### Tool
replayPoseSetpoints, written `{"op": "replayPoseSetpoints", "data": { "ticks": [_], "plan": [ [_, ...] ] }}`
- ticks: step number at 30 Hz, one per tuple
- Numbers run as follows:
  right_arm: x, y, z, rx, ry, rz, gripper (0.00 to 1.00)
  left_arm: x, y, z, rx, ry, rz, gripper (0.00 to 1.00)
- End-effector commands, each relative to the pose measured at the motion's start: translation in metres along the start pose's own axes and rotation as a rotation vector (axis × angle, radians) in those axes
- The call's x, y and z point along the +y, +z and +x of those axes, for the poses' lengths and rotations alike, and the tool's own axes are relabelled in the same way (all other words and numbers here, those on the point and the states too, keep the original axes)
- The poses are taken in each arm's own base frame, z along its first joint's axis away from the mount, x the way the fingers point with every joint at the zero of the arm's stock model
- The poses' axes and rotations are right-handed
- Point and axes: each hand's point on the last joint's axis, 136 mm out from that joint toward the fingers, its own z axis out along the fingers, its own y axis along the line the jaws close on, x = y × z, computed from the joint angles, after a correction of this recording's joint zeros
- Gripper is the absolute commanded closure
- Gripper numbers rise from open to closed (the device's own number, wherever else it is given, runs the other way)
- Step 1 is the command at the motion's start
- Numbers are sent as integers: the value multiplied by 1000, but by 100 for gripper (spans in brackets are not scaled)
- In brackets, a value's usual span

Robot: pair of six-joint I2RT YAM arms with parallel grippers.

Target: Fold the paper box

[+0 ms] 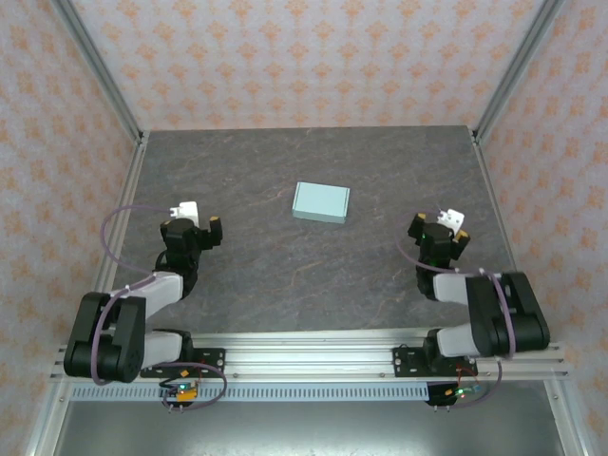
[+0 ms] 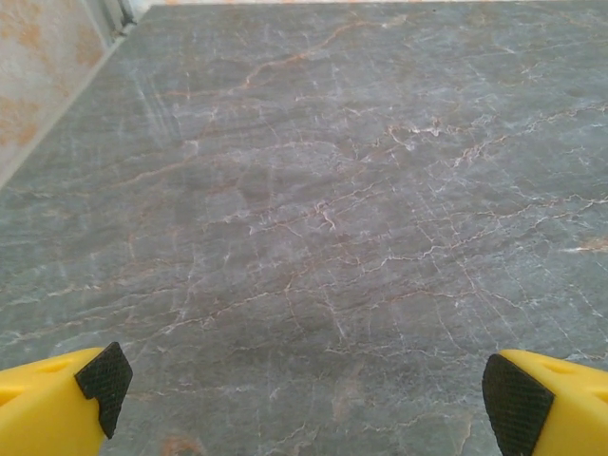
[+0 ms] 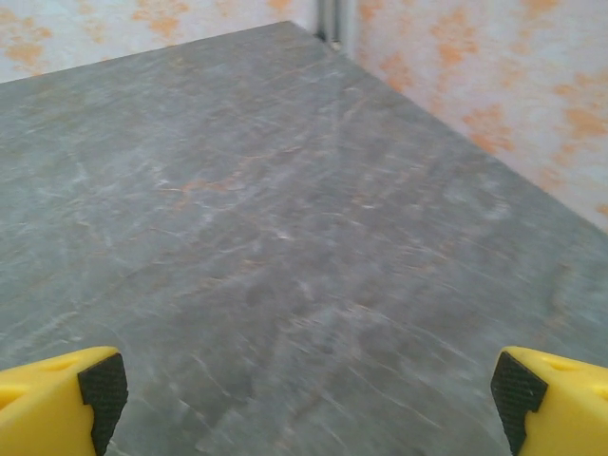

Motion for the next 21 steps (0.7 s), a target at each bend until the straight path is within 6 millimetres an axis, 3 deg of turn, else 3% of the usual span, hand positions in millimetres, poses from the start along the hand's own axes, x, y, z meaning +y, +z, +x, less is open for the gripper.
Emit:
{"op": "replayPoseSetpoints", "data": {
  "ticks": [1,4,5,21],
  "plan": [
    [27,12,-16,-59,-24,-119,1,-7,12,-31,-135,-60,71,0],
    [25,20,-14,-8,-31,-83,1,-11,33,-21,-106,-53,79,0],
    [25,21,-13,9,-33,-76,1,-13,33,-17,-49,-32,72,0],
    [15,23,-15,4,-6,-29,0,-18,35,-18,-51,8,41,0]
  ]
}}
